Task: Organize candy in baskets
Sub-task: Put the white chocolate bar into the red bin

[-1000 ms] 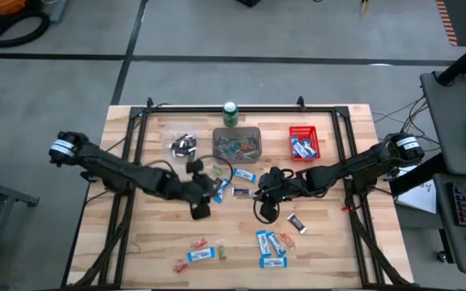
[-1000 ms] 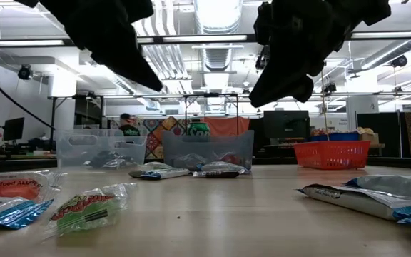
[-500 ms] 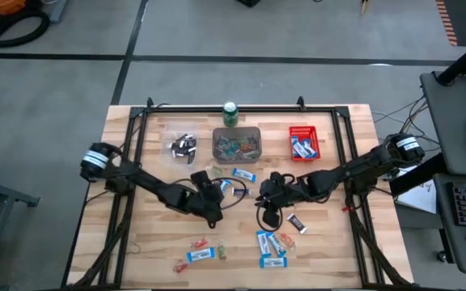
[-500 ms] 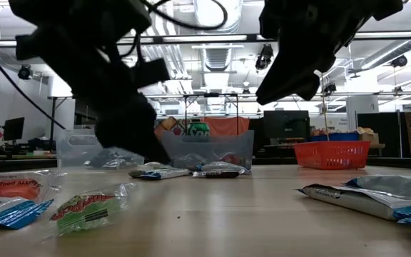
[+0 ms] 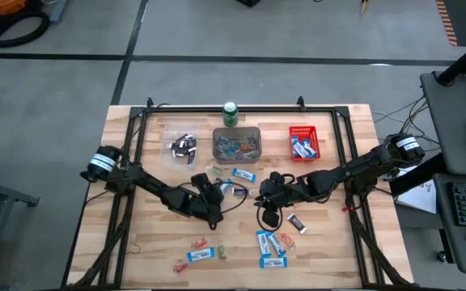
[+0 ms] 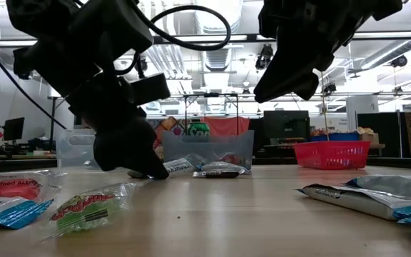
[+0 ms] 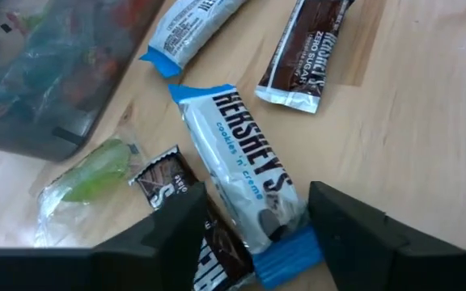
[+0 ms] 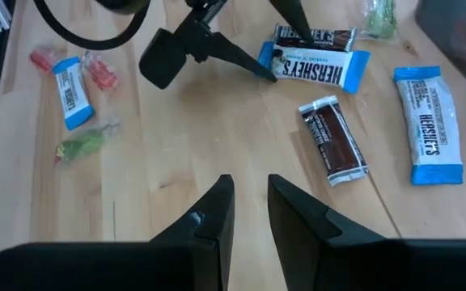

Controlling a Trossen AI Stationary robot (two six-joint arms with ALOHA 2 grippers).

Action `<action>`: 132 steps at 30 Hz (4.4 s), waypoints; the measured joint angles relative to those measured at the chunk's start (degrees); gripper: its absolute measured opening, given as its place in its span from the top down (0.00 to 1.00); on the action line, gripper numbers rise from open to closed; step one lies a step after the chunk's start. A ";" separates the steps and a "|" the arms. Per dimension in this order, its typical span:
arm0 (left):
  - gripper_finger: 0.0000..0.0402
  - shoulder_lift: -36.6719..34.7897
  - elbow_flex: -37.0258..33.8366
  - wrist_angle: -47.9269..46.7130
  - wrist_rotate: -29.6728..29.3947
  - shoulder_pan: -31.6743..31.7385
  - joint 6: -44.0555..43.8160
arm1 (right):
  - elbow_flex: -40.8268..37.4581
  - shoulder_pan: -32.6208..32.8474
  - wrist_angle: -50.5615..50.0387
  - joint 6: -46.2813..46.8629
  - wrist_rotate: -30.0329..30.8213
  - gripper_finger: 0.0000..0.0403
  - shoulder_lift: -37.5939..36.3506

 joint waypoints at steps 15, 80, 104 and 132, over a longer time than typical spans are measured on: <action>0.87 0.03 -0.15 -1.06 -0.05 -0.09 0.58 | 0.00 0.00 0.01 -0.04 0.00 0.84 0.00; 0.66 6.52 -21.73 52.94 -3.03 -2.73 9.15 | -0.57 -0.13 6.51 -5.25 2.93 0.86 5.31; 1.00 2.84 -21.99 53.91 -1.62 -5.20 13.35 | -0.57 -6.00 19.84 10.83 3.95 0.76 13.84; 1.00 6.39 -23.00 57.18 -3.44 -7.30 11.16 | 14.84 -8.81 12.68 -13.48 2.96 0.41 29.49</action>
